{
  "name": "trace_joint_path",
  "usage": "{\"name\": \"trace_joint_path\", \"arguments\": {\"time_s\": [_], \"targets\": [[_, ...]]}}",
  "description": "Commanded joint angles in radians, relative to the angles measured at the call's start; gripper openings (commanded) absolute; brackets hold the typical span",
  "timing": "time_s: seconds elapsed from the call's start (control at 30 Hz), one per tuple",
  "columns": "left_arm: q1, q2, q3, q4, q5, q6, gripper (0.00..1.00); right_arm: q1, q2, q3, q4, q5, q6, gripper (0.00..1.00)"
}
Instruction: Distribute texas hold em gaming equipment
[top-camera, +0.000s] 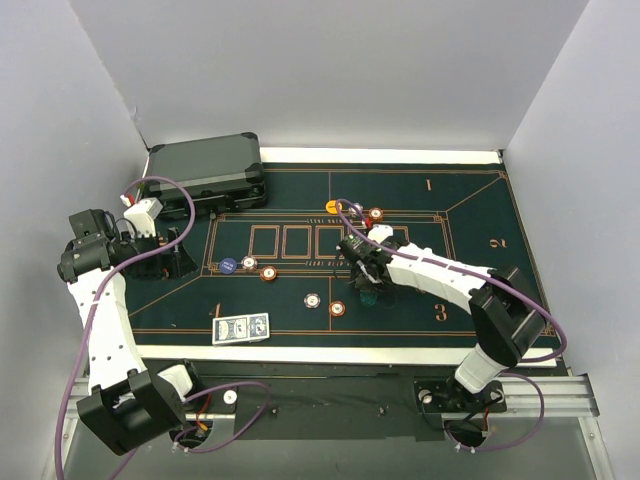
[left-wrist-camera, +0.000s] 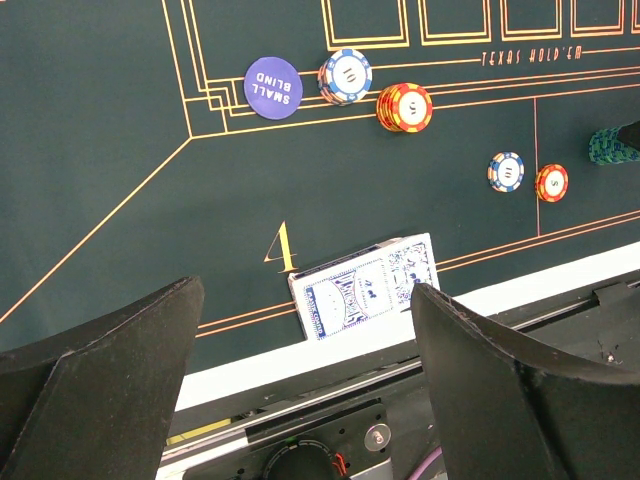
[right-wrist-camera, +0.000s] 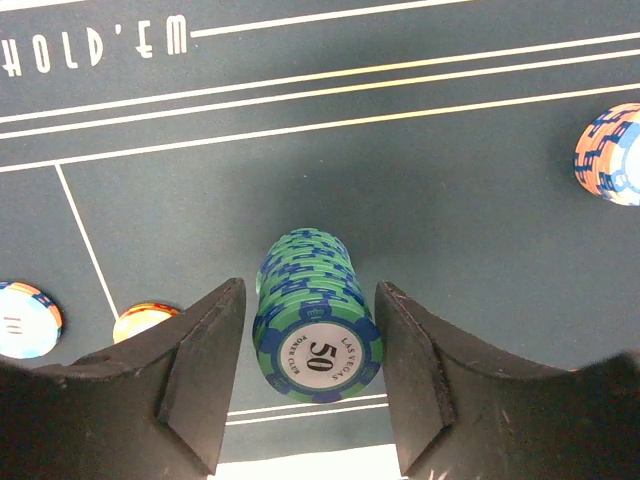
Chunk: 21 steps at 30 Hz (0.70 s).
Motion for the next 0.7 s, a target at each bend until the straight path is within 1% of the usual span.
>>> {"name": "trace_joint_path", "arguments": {"time_s": [0.0,0.1,0.3,0.67], "targets": [[0.007,-0.024,0.003,0.032,0.005,0.016,0.96,-0.006,-0.007,-0.014,-0.022,0.012,0.010,0.49],[0.006,-0.022,-0.001,0.034,0.007,0.016,0.96,-0.006,-0.013,-0.016,-0.024,0.012,0.013,0.44],[0.006,-0.024,-0.009,0.035,0.001,0.021,0.96,-0.008,-0.034,-0.010,-0.031,0.014,0.010,0.38],[0.006,-0.024,-0.020,0.043,0.010,0.016,0.96,0.011,-0.094,0.075,-0.117,0.037,-0.009,0.37]]}}
